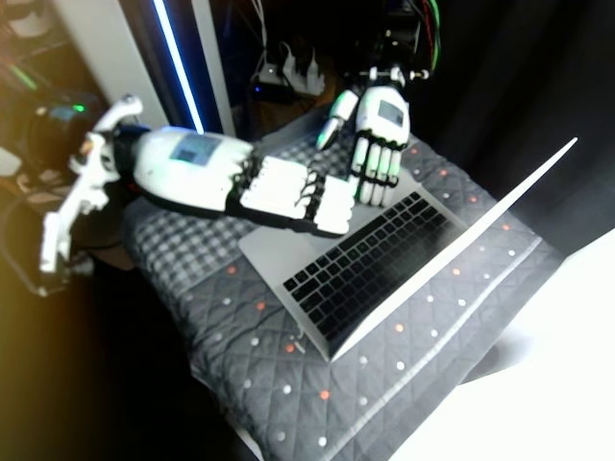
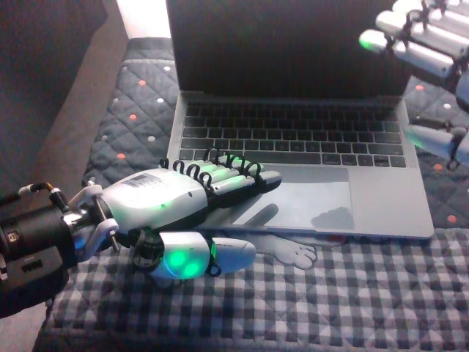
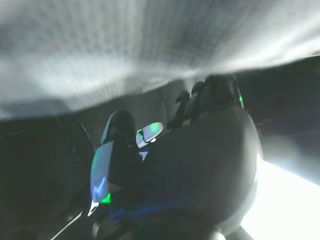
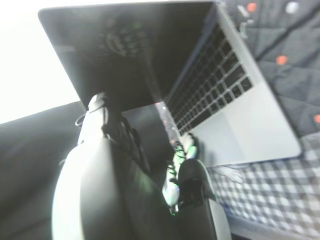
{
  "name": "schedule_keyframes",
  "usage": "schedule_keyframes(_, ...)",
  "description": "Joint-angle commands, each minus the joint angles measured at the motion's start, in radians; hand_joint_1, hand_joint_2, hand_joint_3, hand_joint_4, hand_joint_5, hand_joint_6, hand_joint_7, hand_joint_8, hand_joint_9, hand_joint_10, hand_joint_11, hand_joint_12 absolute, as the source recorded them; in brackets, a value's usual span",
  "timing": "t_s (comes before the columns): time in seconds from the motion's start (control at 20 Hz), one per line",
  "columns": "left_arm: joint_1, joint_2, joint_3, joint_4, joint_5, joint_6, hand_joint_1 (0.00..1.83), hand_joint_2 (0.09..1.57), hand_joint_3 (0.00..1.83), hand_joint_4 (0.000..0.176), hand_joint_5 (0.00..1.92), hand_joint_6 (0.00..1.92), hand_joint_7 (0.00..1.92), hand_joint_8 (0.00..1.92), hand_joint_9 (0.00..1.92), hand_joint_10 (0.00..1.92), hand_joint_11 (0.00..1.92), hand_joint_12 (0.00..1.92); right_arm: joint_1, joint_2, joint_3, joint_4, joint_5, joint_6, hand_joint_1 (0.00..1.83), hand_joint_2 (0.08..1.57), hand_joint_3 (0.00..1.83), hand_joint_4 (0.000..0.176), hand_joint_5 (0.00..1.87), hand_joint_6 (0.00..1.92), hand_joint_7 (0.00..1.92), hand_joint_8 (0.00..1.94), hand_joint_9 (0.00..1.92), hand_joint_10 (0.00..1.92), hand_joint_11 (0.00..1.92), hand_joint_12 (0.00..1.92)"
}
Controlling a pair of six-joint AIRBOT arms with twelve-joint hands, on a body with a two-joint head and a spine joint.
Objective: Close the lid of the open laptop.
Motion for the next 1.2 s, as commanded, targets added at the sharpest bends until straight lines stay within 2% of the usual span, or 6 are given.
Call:
schedule_keyframes(0.0, 0.003, -0.011, -0.005, -0.008, -0.061, -0.036, 0.06, 1.34, 0.00, 0.060, 0.00, 0.00, 0.00, 0.00, 0.00, 0.00, 0.00, 0.00, 0.025, 0.004, 0.007, 0.001, 0.121, -0.006, 0.29, 1.51, 0.05, 0.000, 0.14, 0.07, 0.05, 0.02, 0.00, 0.00, 0.00, 0.00)
schedule_keyframes(0.45, 0.002, -0.025, 0.002, 0.009, -0.035, -0.037, 0.05, 1.34, 0.00, 0.049, 0.00, 0.00, 0.00, 0.00, 0.00, 0.00, 0.00, 0.00, 0.299, -0.126, 0.079, -0.022, -0.099, -0.139, 0.01, 1.57, 0.38, 0.000, 0.00, 0.00, 0.09, 0.86, 0.09, 1.32, 0.14, 1.92)
schedule_keyframes(0.85, -0.010, -0.050, 0.019, 0.048, -0.016, -0.065, 0.06, 1.35, 0.00, 0.021, 0.00, 0.00, 0.00, 0.00, 0.00, 0.00, 0.00, 0.00, 0.395, -0.219, 0.186, 0.123, -0.208, -0.249, 0.00, 1.56, 0.21, 0.000, 0.00, 0.00, 0.03, 0.02, 0.00, 0.12, 0.00, 0.42)
schedule_keyframes(0.95, -0.012, -0.051, 0.021, 0.053, -0.016, -0.068, 0.08, 1.34, 0.00, 0.020, 0.00, 0.00, 0.00, 0.00, 0.00, 0.00, 0.00, 0.00, 0.416, -0.239, 0.197, 0.194, -0.233, -0.355, 0.76, 1.50, 0.02, 0.000, 0.16, 0.02, 0.21, 0.09, 0.01, 0.64, 0.00, 1.74)
schedule_keyframes(1.0, -0.013, -0.052, 0.021, 0.056, -0.015, -0.069, 0.12, 1.34, 0.00, 0.029, 0.00, 0.00, 0.00, 0.00, 0.00, 0.00, 0.00, 0.00, 0.416, -0.249, 0.207, 0.205, -0.244, -0.366, 0.50, 1.52, 0.00, 0.000, 0.20, 0.00, 0.09, 0.07, 0.00, 0.13, 0.00, 0.35)
schedule_keyframes(1.15, -0.014, -0.054, 0.021, 0.069, -0.011, -0.078, 0.10, 1.34, 0.00, 0.035, 0.00, 0.00, 0.00, 0.00, 0.00, 0.00, 0.00, 0.00, 0.417, -0.273, 0.233, 0.212, -0.276, -0.367, 0.12, 1.46, 0.00, 0.000, 0.21, 0.01, 0.01, 0.01, 0.00, 0.00, 0.00, 0.01)
